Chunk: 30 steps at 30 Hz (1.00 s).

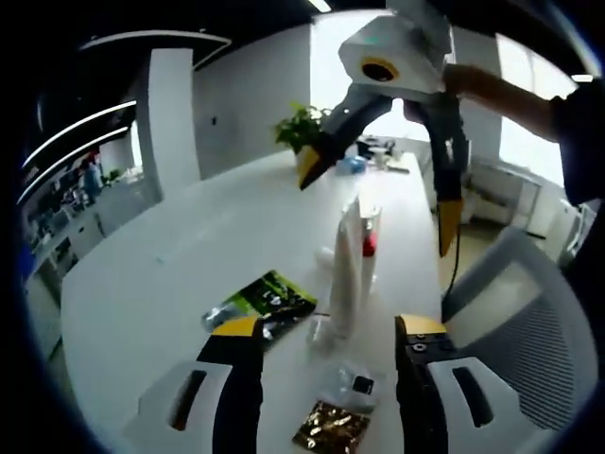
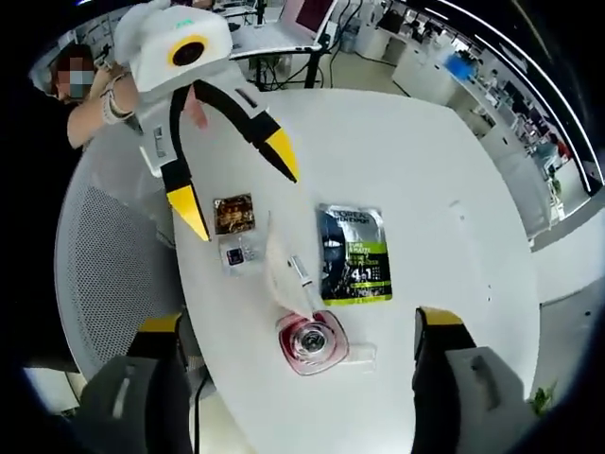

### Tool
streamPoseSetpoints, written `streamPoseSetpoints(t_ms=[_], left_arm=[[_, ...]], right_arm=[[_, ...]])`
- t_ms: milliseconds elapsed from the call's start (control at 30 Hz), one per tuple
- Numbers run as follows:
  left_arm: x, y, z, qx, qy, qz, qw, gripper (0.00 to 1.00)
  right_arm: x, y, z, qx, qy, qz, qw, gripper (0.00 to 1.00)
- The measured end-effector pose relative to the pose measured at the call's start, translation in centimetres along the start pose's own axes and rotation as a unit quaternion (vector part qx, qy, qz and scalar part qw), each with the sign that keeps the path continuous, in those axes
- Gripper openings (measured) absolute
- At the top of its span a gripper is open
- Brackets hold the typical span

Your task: Arrange the skincare products in the storage area until every visible bottle or jar stands upright without overlapping.

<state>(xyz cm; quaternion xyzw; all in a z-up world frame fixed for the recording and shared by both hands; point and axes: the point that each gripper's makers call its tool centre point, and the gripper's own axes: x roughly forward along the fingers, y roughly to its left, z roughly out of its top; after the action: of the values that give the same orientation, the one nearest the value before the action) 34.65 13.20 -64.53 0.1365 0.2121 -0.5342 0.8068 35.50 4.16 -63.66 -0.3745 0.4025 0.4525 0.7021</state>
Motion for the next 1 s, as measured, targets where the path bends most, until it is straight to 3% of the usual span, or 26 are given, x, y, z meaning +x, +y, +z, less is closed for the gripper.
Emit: streamPoseSetpoints(t_ms=[100,133,400,767,1000], left_arm=[[-0.6,-0.1,-0.2,-0.007,0.006,-0.002,1.0000,0.61],[-1.0,0.3,-0.3,-0.011,0.006,0.012,0.9998,0.64],[-2.8,0.7,-1.2,-0.028,0.023,0.036,0.9987,0.77],[-4.3,1.4,-1.3,-0.042,0.014,0.064,0.9970,0.77],[-5.3,1.8,-1.4,-0.060,0.008,0.083,0.9947,0.86]], right_arm=[[-0.2,0.0,0.0,0.013,-0.015,-0.002,0.9998,1.00],[-0.3,0.1,0.0,0.013,-0.018,-0.005,0.9997,1.00],[-0.6,0.6,-0.9,0.032,-0.034,-0.015,0.9988,1.00],[-1.1,1.3,-1.6,0.058,-0.054,-0.022,0.9966,1.00],[-1.1,1.1,-2.1,0.068,-0.061,-0.032,0.9953,1.00]])
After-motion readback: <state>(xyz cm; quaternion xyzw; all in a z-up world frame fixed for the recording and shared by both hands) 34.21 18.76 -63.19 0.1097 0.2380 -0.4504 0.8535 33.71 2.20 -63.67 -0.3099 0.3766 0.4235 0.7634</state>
